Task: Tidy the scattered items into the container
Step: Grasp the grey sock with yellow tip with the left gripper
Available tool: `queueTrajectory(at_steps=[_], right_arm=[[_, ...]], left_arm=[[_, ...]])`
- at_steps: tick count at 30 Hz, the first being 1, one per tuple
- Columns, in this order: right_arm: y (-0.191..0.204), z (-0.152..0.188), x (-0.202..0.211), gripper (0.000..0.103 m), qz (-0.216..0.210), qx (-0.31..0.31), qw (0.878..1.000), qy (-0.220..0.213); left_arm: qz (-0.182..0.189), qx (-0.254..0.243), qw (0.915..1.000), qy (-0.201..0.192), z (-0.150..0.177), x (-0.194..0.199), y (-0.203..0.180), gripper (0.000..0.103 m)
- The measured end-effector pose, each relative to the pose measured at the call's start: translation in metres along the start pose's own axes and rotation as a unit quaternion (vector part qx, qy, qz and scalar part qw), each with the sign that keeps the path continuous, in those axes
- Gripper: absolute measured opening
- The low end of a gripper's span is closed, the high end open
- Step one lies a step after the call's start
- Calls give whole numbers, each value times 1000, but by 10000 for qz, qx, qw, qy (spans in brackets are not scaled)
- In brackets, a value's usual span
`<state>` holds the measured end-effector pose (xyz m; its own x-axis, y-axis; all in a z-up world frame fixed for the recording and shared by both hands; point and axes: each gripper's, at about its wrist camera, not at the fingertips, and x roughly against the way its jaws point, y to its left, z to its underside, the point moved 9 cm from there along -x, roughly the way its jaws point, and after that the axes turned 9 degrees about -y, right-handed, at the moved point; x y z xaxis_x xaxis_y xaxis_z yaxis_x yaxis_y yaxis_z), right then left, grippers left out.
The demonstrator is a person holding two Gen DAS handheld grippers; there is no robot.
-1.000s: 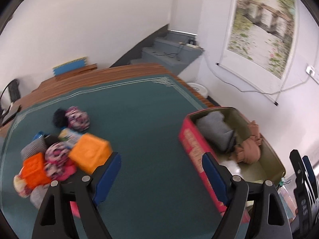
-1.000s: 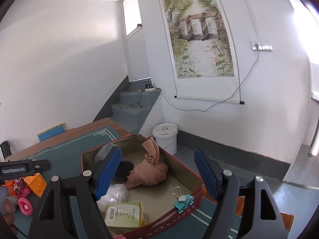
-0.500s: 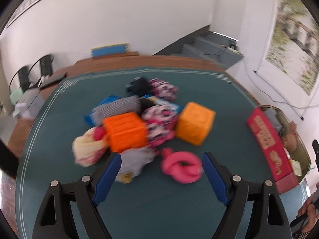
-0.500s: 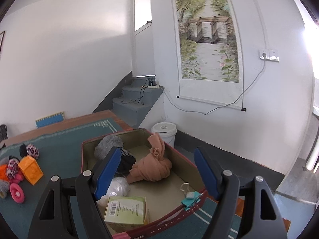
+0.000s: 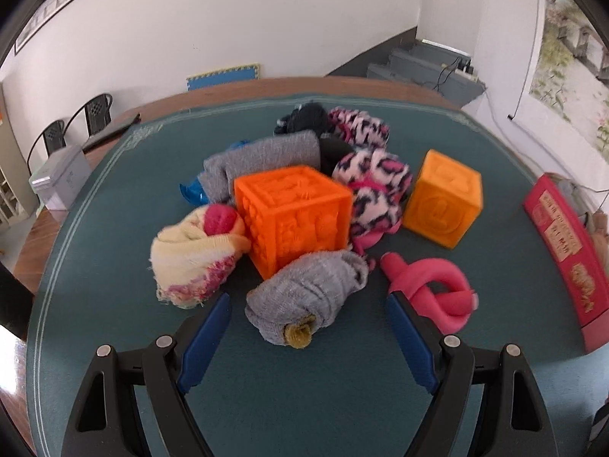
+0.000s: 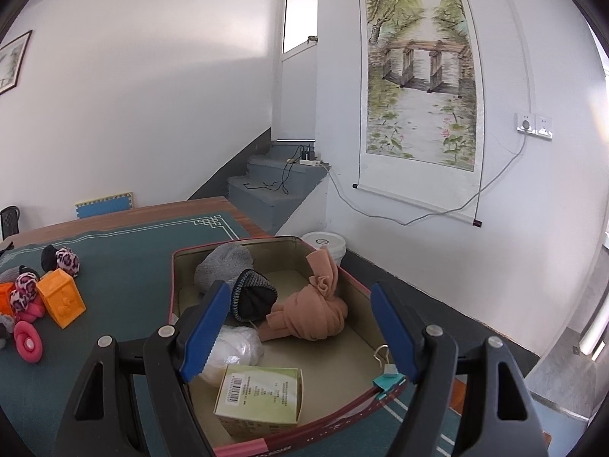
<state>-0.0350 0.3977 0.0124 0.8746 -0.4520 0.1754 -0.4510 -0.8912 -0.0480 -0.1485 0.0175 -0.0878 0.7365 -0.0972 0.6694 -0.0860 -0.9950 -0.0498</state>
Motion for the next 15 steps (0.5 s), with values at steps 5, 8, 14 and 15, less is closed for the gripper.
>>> queueTrajectory(at_steps=[5,8,14,15], right_arm=[[4,0,0,79,-74,34,10000,-4],[7,0,1,79,-107,77,9999,-11],[12,1,1,79,-176,148,9997,-20],[13,1,1,79,-196,156,9997,-23]], left_arm=[[50,281,9995,142,4,-14,9,85],[79,305,9994,166,6,-16,11,71],[193,259,9993,163,8,-11,7,48],[218,294,9992,162,9,-11,8,48]])
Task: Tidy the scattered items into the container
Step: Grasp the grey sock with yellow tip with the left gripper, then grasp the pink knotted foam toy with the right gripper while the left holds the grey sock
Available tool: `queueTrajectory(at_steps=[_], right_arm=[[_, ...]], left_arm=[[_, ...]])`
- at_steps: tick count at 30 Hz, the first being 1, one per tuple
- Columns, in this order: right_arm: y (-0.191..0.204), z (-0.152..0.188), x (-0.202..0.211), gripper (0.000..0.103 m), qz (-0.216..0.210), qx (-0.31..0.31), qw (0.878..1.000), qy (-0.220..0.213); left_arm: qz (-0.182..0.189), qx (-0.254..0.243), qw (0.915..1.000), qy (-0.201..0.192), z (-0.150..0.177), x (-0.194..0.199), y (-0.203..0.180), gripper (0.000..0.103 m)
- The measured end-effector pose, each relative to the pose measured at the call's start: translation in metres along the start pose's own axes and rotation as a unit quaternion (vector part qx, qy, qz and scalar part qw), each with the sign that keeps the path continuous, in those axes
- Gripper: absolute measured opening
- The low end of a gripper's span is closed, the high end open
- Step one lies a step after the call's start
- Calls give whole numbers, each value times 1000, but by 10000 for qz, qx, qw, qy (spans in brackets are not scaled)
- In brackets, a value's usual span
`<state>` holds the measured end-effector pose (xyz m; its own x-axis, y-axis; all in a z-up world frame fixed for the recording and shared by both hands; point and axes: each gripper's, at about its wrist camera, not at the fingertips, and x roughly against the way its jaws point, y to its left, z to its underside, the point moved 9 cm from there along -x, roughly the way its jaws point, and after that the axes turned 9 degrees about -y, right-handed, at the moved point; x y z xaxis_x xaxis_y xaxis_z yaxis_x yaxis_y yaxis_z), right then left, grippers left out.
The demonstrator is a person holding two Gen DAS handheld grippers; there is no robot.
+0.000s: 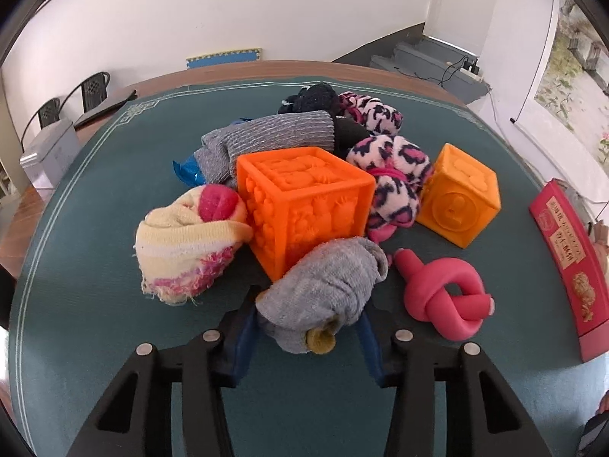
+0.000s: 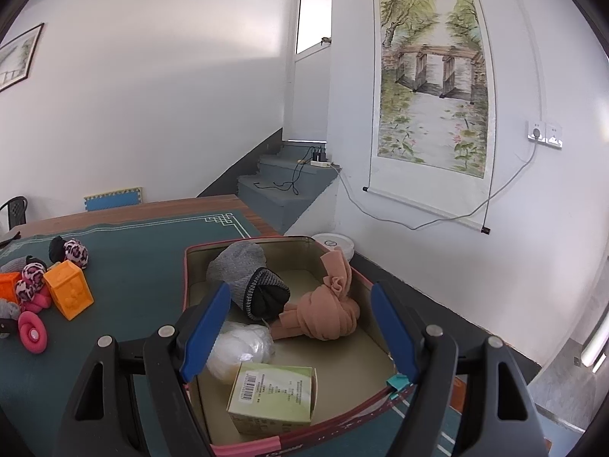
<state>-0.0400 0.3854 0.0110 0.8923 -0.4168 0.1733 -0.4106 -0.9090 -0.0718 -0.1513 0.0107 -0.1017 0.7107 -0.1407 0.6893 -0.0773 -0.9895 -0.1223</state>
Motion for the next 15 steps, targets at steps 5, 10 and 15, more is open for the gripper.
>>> queueTrajectory(at_steps=[5,10,15], right_arm=[[9,0,3,79,-136,131,9998,-58],[48,5,2,79,-1138,153,9921,500],[130,3,21,79,-2668,426,9572,1035]], left_arm=[[60,56,9999,-145,-6,11,-3,47],[147,110,9994,-297,-13,24,-4,47],[181,146,9992,-330,-16,27,-2,47]])
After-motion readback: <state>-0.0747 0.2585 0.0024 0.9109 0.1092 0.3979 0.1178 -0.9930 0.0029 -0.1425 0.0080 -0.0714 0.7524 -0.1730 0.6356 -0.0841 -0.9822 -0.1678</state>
